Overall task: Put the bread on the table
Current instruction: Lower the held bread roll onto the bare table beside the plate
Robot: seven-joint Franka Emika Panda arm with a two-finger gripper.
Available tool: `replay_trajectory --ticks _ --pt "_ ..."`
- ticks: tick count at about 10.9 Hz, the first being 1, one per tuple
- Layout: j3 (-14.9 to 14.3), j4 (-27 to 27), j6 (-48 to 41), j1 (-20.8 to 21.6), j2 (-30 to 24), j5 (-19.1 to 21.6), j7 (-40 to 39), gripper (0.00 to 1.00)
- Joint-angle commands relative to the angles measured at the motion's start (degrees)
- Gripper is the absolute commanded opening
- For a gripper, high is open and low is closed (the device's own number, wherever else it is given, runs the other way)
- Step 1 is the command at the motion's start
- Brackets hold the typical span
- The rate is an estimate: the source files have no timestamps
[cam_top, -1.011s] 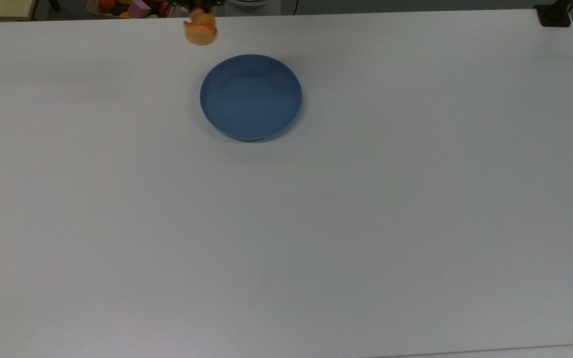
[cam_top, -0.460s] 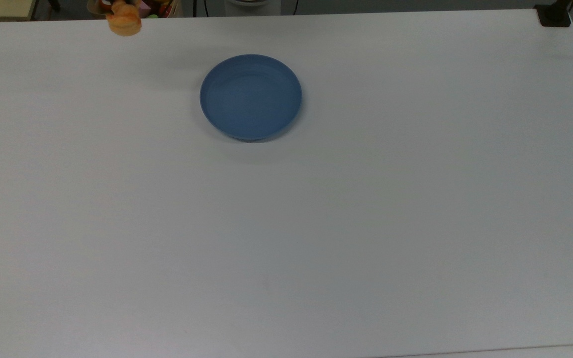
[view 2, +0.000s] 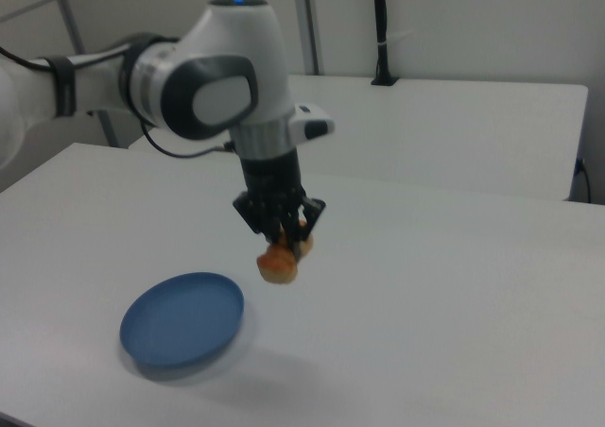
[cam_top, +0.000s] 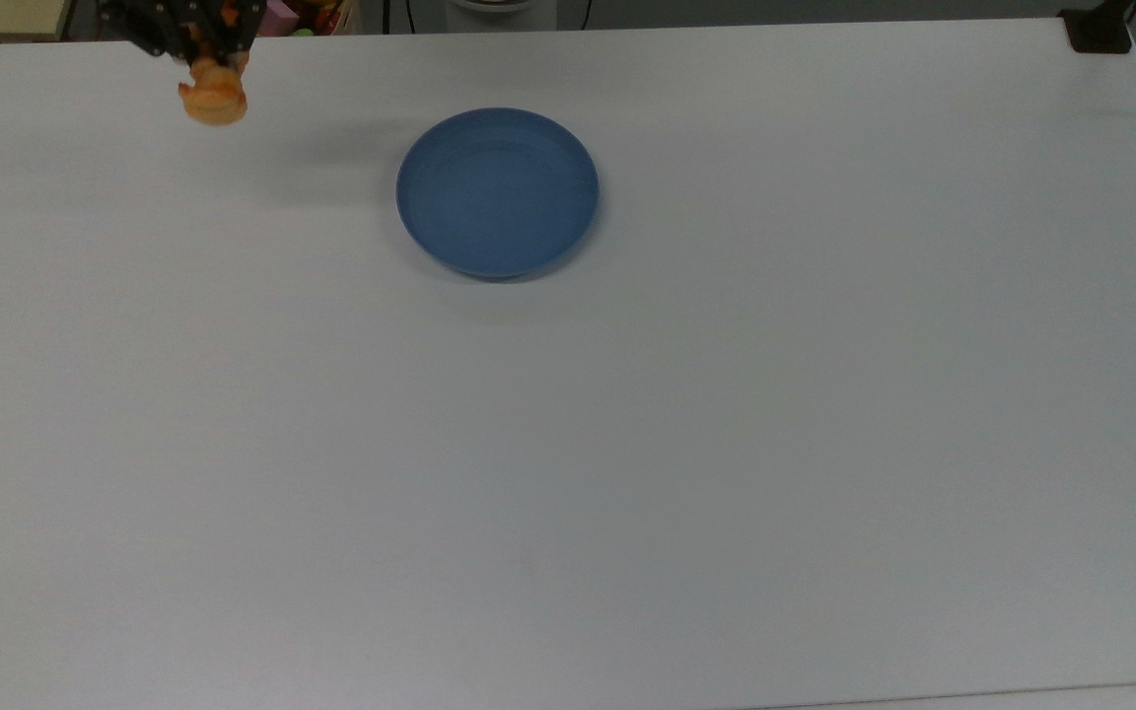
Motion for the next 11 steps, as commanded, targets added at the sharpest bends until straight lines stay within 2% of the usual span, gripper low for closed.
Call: replay_trajectory --ticks 1,5,7,11 --pt "-0.06 -8.6 10.09 -2.69 -0.07 -0.28 -5.31 0.22" --pt "-0.06 -16.16 21.07 -5.86 2.56 -0.37 -8.22 0.22" --pt "-0.06 -16.8 22.95 -6.65 4.75 -0.28 -8.23 0.24" --pt "-0.06 -17.59 26.64 -6.74 7.75 -0.28 -8.23 0.36"
